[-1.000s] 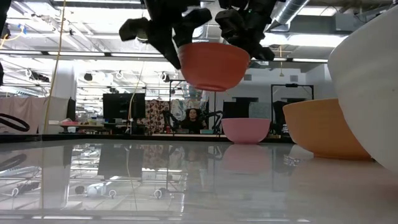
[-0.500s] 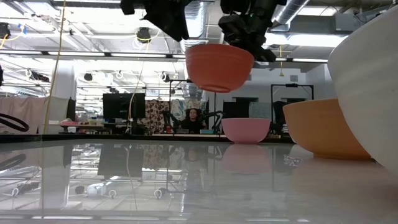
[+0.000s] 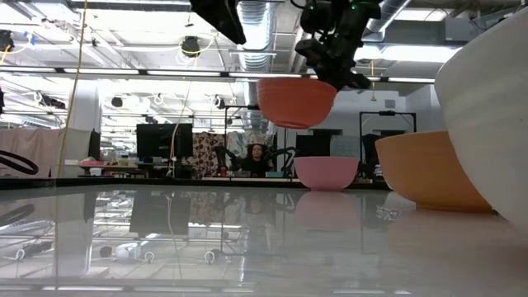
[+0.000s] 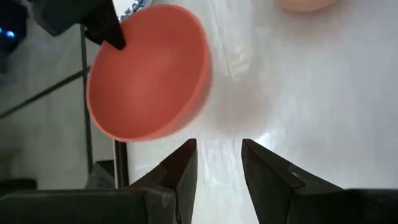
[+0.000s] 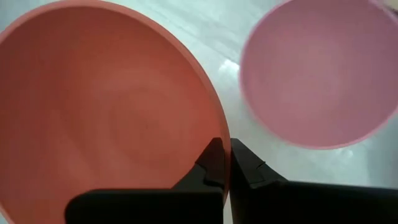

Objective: Nest bowls inside each other
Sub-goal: Stack the orange bowl on top of the blue patterned bowl

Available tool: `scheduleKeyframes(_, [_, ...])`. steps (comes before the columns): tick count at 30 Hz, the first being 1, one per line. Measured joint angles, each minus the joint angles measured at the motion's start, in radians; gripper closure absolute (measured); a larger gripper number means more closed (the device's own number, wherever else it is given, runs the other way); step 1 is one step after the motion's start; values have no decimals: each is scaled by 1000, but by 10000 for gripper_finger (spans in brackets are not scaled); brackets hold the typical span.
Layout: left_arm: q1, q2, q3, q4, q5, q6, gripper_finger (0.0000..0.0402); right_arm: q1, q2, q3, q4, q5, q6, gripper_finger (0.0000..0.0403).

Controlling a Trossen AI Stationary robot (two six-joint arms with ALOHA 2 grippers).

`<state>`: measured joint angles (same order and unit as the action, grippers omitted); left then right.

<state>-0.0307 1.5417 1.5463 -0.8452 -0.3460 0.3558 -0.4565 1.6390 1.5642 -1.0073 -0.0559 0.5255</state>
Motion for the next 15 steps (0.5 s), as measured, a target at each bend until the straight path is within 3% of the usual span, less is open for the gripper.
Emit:
scheduleKeyframes(6, [0, -5, 0, 3, 0, -106, 286, -74, 0, 0, -3, 0, -15, 389])
scheduleKeyframes(15, [2, -96, 0, 91, -4, -144, 286, -176, 0, 0, -11, -22, -54, 388])
